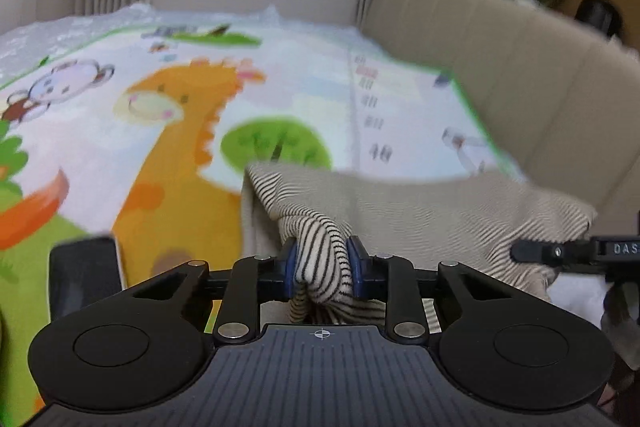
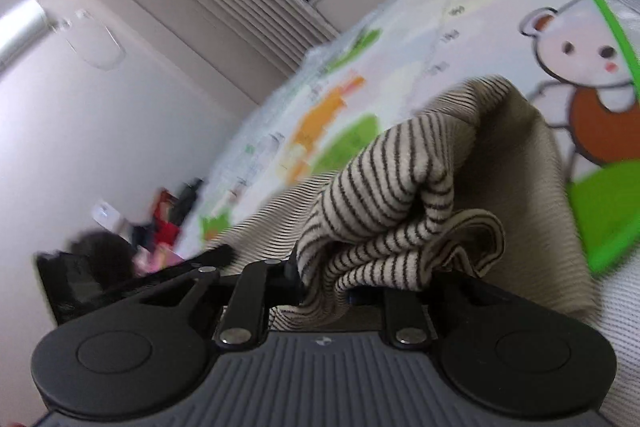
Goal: Fold clothes
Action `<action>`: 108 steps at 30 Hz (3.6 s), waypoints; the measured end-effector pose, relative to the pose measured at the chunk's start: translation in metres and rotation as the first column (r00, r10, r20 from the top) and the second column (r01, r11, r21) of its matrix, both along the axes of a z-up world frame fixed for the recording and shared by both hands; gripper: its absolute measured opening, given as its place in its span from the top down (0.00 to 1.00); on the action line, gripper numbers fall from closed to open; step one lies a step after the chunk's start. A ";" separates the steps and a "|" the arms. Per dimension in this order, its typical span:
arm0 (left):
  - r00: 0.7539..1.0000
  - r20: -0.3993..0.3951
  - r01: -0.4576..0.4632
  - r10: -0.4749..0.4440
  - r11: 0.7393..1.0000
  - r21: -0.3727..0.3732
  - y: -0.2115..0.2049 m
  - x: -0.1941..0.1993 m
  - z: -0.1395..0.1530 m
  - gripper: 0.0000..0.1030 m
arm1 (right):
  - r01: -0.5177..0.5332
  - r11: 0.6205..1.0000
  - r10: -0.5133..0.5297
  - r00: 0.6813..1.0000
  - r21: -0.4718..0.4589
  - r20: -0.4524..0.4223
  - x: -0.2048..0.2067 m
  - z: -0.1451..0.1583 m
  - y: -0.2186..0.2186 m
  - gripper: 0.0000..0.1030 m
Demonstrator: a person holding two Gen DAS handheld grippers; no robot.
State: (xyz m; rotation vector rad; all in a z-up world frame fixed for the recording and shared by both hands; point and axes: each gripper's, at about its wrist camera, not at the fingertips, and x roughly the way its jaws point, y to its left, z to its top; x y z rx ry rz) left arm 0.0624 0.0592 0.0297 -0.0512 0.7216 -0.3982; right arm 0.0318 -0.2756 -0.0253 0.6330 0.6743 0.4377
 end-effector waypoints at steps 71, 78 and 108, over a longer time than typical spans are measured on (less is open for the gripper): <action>0.961 -0.226 0.130 -0.158 0.982 -0.134 -0.039 0.017 -0.036 0.39 | -0.058 0.794 0.138 0.987 -0.606 0.085 0.009 -0.016 -0.004 0.33; 0.986 -0.146 0.070 -0.076 0.997 -0.041 -0.044 0.066 -0.042 0.28 | -0.199 0.805 0.237 0.972 -0.559 -0.004 -0.040 -0.003 0.029 0.41; 0.667 0.298 0.385 -0.683 0.658 0.647 -0.090 -0.077 -0.052 0.12 | -0.395 0.825 0.432 0.902 -0.405 0.000 -0.009 0.005 0.067 0.62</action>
